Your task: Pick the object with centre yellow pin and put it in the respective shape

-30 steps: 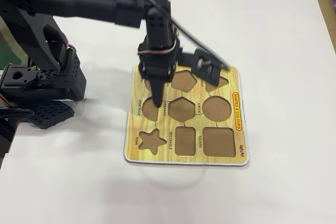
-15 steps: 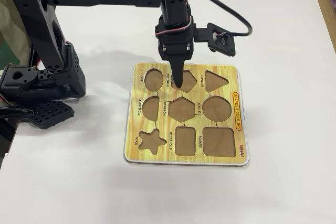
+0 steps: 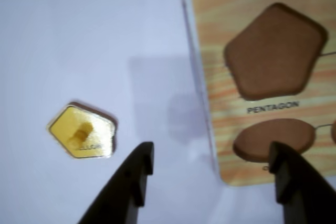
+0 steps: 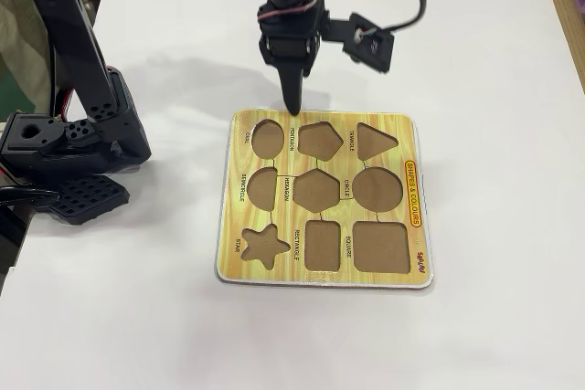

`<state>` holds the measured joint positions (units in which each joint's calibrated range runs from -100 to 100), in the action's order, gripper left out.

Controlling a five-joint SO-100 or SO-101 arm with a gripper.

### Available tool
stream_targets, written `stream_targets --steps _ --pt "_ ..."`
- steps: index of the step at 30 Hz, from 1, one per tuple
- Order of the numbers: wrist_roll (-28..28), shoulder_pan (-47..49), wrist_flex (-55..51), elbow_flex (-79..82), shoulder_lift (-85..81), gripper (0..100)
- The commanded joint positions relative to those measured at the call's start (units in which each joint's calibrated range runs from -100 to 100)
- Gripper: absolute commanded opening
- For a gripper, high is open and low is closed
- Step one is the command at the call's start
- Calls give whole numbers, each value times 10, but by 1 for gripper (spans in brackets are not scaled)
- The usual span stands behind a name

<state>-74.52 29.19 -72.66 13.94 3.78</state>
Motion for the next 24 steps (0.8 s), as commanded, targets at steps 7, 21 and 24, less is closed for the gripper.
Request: stream_targets --steps 7,21,24 --pt "-26 98 74 -31 40 25" --pt "-26 121 72 -26 48 25" --pt "-26 121 77 -31 45 25"
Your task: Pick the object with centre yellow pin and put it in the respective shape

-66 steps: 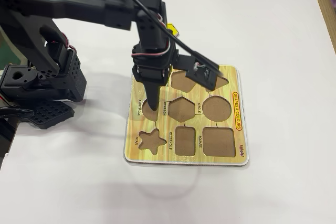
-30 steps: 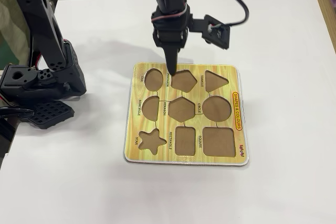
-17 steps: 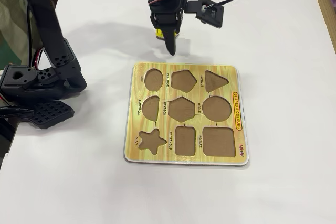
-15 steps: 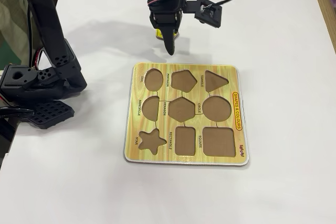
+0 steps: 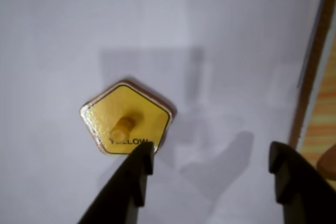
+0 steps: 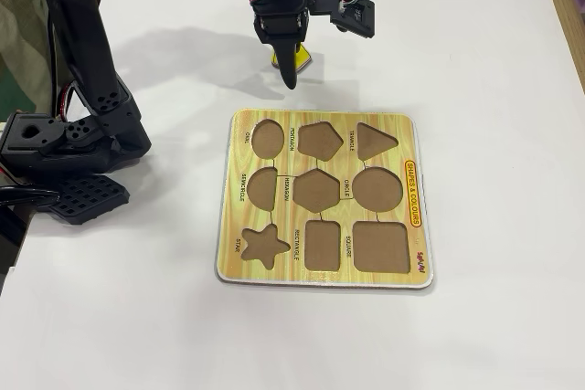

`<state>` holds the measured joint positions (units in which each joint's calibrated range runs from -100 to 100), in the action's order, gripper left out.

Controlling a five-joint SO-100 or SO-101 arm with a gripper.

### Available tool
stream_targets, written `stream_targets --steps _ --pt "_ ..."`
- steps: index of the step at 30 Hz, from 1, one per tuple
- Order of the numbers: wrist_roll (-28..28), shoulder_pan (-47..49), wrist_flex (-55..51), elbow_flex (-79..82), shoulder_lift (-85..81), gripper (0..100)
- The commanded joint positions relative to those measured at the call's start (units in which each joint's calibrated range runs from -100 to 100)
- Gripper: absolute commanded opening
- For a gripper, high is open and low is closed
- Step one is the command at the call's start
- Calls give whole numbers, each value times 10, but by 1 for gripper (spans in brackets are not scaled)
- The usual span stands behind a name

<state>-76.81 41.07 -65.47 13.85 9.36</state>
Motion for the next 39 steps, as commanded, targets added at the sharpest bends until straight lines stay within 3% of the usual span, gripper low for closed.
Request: stream_targets --steps 1,13,39 --pt "-3 3 9 -31 -12 25" --pt "-3 58 5 -67 -17 25" --pt "-3 51 11 -129 65 25"
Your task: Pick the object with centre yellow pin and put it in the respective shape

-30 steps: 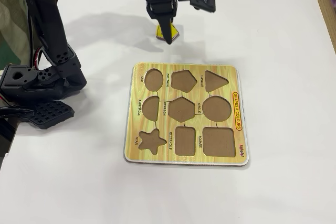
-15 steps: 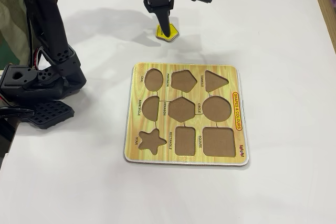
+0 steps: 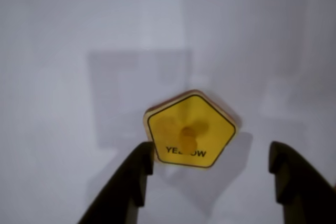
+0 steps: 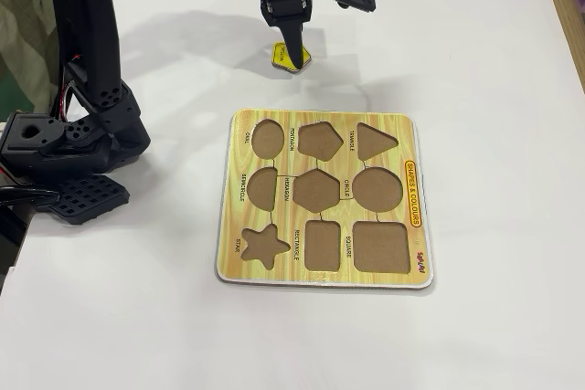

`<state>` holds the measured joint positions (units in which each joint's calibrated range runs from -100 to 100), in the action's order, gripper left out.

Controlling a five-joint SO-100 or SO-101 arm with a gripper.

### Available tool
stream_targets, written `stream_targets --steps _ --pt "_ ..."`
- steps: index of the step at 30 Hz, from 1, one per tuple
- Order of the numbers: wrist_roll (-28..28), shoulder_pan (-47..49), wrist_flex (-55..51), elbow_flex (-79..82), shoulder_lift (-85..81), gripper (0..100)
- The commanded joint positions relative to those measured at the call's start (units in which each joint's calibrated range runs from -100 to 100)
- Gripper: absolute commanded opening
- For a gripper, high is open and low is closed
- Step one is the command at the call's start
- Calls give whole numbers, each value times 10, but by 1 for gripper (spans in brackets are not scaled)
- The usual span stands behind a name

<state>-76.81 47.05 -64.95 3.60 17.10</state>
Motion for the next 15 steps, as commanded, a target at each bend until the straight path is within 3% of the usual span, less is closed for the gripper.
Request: stream_targets --steps 1,15 --pt "-3 -9 6 -24 -11 25" --pt "-3 -16 6 -27 17 24"
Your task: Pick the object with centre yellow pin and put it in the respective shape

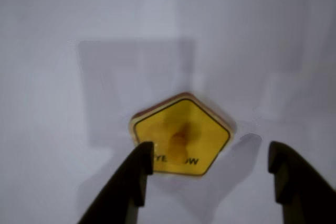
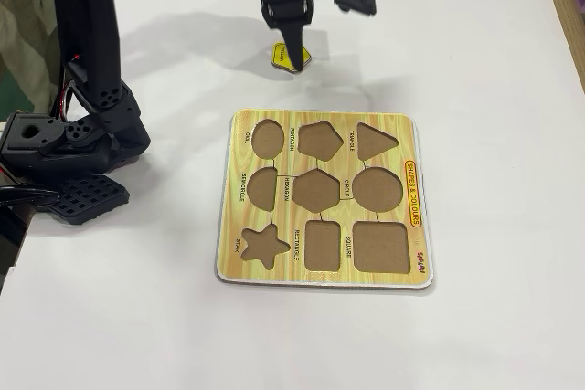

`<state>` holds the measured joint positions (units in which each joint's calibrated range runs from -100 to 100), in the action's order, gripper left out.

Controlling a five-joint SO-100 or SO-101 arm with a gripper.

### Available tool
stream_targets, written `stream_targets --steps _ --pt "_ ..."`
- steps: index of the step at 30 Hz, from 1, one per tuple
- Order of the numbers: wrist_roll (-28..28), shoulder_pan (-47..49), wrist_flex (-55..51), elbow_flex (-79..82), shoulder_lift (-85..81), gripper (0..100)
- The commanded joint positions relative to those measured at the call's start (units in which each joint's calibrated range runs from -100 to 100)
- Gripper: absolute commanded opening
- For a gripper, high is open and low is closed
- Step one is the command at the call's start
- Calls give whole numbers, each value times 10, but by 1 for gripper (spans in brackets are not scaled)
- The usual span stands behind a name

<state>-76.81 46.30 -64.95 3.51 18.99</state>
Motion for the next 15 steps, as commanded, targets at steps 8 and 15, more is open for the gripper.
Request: stream_targets --steps 8,15 --pt "-3 -9 6 -30 3 24" --pt "-3 -9 6 -30 5 20"
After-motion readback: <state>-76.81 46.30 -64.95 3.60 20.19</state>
